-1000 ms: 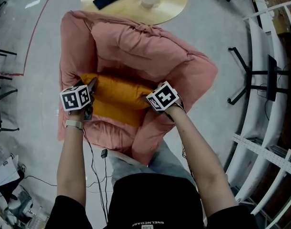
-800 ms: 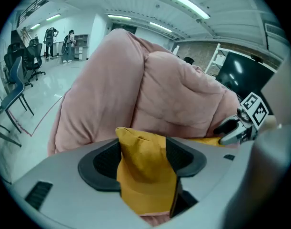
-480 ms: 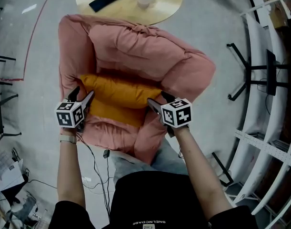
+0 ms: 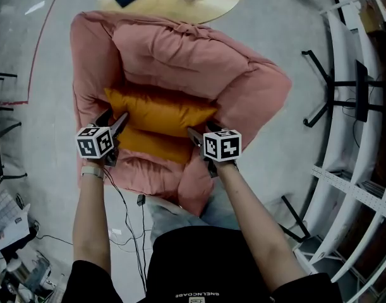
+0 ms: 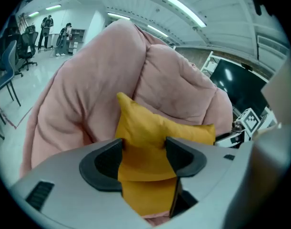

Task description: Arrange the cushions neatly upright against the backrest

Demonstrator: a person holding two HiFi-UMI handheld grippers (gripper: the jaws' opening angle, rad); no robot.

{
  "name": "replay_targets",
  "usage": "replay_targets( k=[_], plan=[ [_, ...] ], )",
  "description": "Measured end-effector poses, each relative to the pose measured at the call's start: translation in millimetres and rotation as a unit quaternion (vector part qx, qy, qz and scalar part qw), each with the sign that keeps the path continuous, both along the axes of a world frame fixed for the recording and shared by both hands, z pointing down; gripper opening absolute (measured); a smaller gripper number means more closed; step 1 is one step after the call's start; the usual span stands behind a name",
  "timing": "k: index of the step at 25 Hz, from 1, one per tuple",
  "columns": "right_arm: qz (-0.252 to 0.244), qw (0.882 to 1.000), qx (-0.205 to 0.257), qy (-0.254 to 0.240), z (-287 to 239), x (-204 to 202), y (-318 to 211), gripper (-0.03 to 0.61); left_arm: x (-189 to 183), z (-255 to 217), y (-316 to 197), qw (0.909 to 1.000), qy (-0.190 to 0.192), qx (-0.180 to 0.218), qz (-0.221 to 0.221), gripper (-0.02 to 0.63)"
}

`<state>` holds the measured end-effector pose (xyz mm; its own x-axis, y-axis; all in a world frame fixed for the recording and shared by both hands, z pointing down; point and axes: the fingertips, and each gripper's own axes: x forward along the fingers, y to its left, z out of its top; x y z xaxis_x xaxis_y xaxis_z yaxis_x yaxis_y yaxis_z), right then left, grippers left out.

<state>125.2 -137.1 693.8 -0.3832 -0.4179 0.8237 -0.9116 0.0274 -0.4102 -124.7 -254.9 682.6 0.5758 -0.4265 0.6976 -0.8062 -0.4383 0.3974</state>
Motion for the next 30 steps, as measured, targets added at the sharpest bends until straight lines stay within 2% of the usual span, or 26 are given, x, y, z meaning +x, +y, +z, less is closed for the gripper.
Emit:
replay_targets(
  k=[4, 8, 11, 16, 19, 21, 25, 30],
  plan=[
    [-0.018, 1.0, 0.005, -0.015, 1.6, -1.0, -8.8, 0.281, 9.2, 1.2, -4.0, 0.9999, 0.001, -0.009, 0.014, 0.261],
    [-0.023, 0.998, -0.023, -0.047, -8.0, -6.8, -1.5, 0.179, 10.6, -6.1, 1.1, 0.9983, -0.03, -0.041, 0.029, 0.215],
    [-0.018, 0.997, -0.043, -0.064, -16.4, -6.7, 6.8, 0.17, 11.9, -18.7, 5.7, 0.9961, -0.041, -0.065, 0.043, 0.206],
    [0.023, 0.992, -0.082, -0.093, -9.2, 0.3, 10.9, 0.177, 14.6, -19.3, 0.6, 0.9913, -0.058, -0.103, 0.057, 0.204],
    [0.056, 0.993, -0.067, -0.084, -0.3, 9.0, -0.8, 0.204, 17.9, -5.1, -9.0, 0.9905, -0.092, -0.084, 0.058, 0.17],
    [0.071, 0.993, -0.054, -0.075, 3.9, 11.2, -9.0, 0.216, 21.8, 2.4, -15.4, 0.9916, -0.1, -0.065, 0.049, 0.17],
    [0.078, 0.994, -0.042, -0.061, 10.9, 13.4, -17.7, 0.225, 26.8, 14.1, -24.6, 0.9942, -0.095, -0.042, 0.029, 0.17],
    [0.075, 0.995, -0.036, -0.054, 13.1, 14.3, -17.4, 0.235, 25.9, 15.8, -24.0, 0.9956, -0.085, -0.033, 0.02, 0.172]
  ],
)
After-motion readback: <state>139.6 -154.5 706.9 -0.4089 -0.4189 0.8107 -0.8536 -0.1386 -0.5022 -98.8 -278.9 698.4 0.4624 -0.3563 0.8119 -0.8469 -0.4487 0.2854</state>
